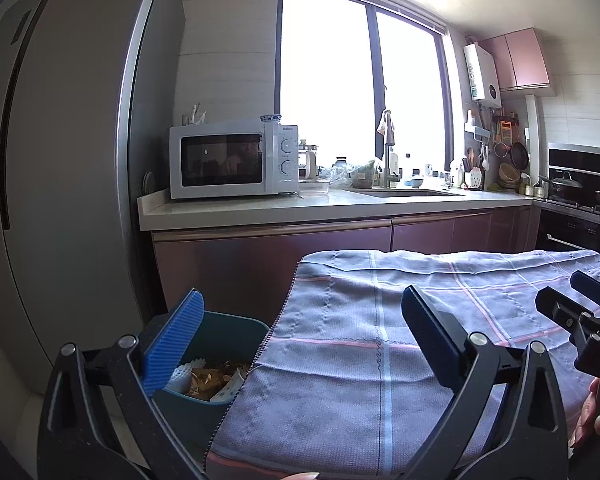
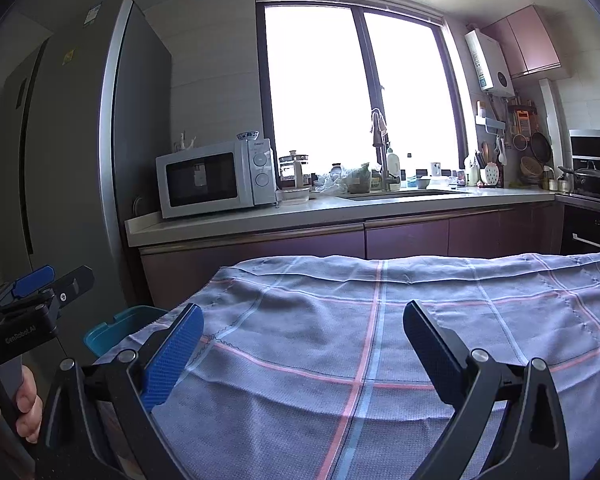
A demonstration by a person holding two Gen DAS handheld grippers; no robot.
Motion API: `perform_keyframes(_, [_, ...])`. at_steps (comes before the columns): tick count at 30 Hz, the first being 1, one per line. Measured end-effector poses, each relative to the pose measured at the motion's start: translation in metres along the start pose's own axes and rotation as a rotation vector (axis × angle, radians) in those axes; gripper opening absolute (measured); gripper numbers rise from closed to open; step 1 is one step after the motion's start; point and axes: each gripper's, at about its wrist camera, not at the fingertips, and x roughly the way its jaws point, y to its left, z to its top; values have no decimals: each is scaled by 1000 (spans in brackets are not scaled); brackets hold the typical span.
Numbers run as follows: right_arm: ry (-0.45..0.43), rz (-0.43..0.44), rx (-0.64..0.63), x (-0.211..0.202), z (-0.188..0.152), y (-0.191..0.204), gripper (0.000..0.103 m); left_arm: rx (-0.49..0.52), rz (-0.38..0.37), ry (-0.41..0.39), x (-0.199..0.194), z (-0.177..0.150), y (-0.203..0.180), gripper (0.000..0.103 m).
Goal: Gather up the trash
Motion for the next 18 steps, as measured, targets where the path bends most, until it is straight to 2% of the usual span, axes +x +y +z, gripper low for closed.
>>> perform_keyframes(18, [-2, -13, 10, -3, -1, -1, 97, -2, 21, -14, -4, -1, -1, 97])
